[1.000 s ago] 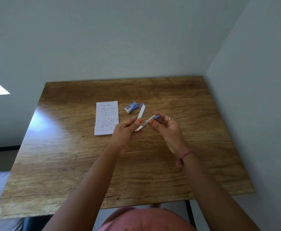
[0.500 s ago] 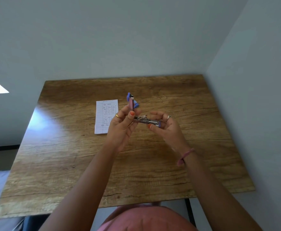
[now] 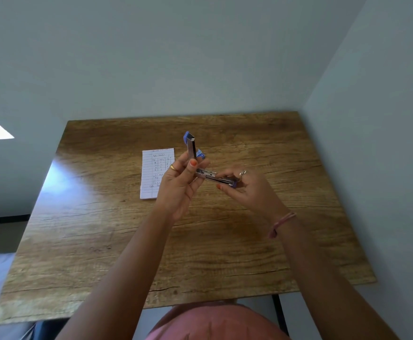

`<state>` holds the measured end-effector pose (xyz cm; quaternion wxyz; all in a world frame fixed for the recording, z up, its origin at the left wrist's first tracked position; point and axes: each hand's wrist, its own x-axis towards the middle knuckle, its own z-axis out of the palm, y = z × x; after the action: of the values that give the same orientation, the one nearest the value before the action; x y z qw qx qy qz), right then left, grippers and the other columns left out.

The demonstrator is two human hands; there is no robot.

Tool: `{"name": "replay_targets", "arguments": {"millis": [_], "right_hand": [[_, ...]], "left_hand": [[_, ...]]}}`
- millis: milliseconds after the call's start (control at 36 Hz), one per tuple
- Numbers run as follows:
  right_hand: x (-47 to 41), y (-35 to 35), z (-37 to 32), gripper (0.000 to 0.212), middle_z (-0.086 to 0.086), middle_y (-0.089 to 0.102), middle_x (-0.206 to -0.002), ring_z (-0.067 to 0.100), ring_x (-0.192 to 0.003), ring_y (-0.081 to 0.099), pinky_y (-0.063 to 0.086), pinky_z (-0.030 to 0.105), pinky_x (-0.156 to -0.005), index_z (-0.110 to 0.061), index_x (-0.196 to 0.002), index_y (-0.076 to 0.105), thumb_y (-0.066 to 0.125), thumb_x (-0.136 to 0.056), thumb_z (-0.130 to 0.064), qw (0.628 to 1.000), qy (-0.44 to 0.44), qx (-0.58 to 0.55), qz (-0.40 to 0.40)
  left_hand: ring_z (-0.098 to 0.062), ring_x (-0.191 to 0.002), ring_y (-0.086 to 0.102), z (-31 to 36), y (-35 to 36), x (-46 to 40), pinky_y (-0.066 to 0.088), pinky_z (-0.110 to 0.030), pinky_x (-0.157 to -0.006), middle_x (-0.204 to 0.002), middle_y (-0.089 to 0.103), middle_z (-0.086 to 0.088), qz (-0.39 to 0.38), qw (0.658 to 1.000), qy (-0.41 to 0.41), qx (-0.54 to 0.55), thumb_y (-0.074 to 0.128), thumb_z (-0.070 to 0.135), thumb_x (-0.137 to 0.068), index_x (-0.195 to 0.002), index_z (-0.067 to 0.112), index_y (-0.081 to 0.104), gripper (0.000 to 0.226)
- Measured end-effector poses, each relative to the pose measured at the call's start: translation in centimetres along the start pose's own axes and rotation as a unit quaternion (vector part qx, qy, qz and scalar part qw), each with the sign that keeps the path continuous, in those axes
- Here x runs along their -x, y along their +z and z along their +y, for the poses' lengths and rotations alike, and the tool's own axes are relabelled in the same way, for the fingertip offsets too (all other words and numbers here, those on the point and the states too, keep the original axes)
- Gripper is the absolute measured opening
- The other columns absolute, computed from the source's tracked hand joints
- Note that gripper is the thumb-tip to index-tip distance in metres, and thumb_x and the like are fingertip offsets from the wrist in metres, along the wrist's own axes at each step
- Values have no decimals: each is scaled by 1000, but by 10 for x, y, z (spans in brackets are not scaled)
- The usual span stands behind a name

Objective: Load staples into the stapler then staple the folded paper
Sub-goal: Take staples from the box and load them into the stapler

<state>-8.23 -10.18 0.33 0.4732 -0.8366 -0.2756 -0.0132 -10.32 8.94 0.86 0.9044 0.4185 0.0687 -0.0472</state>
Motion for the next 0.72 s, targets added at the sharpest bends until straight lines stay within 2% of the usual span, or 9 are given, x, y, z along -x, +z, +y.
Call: {"name": "replay_targets", "arguments": {"millis": [56,139,167,222,306,389,500,583,722], "right_hand": [[1,1,0,27,-6,71,-100,8,-89,68,57,28,-75,-26,-110,64,71,-85,-17,999,23,-28,3],[2,1,-3,45,-15,68,-103,2,-90,68,55,19,-75,-51,-111,52,74,-82,-26,996,62,-65,8],[2,1,-4,49,-17,68,-102,1,-89,68,54,17,-74,-55,-111,49,75,-81,-27,996,65,-66,7],[1,-1,-5,49,-19,67,-101,1,-89,69,54,17,-74,-54,-112,50,75,-81,-26,997,57,-59,0],[0,-2,-4,39,-15,68,-103,2,-95,67,55,21,-78,-37,-117,59,73,-83,-23,999,18,-26,-12],[-1,-2,-1,28,-17,67,-99,5,-89,65,54,25,-76,-26,-112,66,71,-85,-23,1000,-11,12,-19],[0,-3,-1,23,-14,69,-92,6,-84,66,56,30,-74,-35,-104,65,72,-83,-28,1000,9,3,-6],[1,-2,0,25,-16,71,-92,5,-85,68,57,28,-75,-39,-102,63,73,-82,-29,999,39,-17,-3],[4,6,1,41,-12,72,-103,10,-92,71,58,25,-75,-42,-105,62,82,-74,-25,974,129,-172,66]], "left_hand": [[-19,-108,66,0,0,0,55,-33,-89,-102,73,-2,-1,1000,1,0,61,16,-85,-106,18,68,22],[-19,-110,65,0,0,1,55,-31,-84,-104,73,-3,-3,1000,-1,0,61,16,-85,-108,18,68,24],[-20,-110,65,0,1,1,55,-30,-84,-105,73,-3,-3,1000,-1,0,61,16,-85,-108,18,68,24],[-21,-112,64,0,1,1,55,-31,-86,-105,73,-3,-4,1000,-2,-1,61,16,-85,-109,18,68,25],[-20,-111,65,0,3,2,55,-31,-86,-103,73,-3,-10,1000,-1,3,60,16,-85,-106,19,70,24],[-19,-110,65,1,4,2,55,-33,-88,-104,73,-1,-21,1000,2,4,60,17,-85,-101,23,74,22],[-20,-112,64,0,2,2,54,-33,-87,-105,72,-1,-29,1000,3,7,60,18,-86,-104,23,73,23],[-20,-112,64,-2,0,1,54,-33,-89,-106,72,-2,-30,999,5,12,62,18,-85,-106,22,73,24],[-17,-105,68,-7,-2,1,56,-25,-76,-105,73,-7,9,1000,-6,27,64,14,-82,-108,16,70,26]]}}
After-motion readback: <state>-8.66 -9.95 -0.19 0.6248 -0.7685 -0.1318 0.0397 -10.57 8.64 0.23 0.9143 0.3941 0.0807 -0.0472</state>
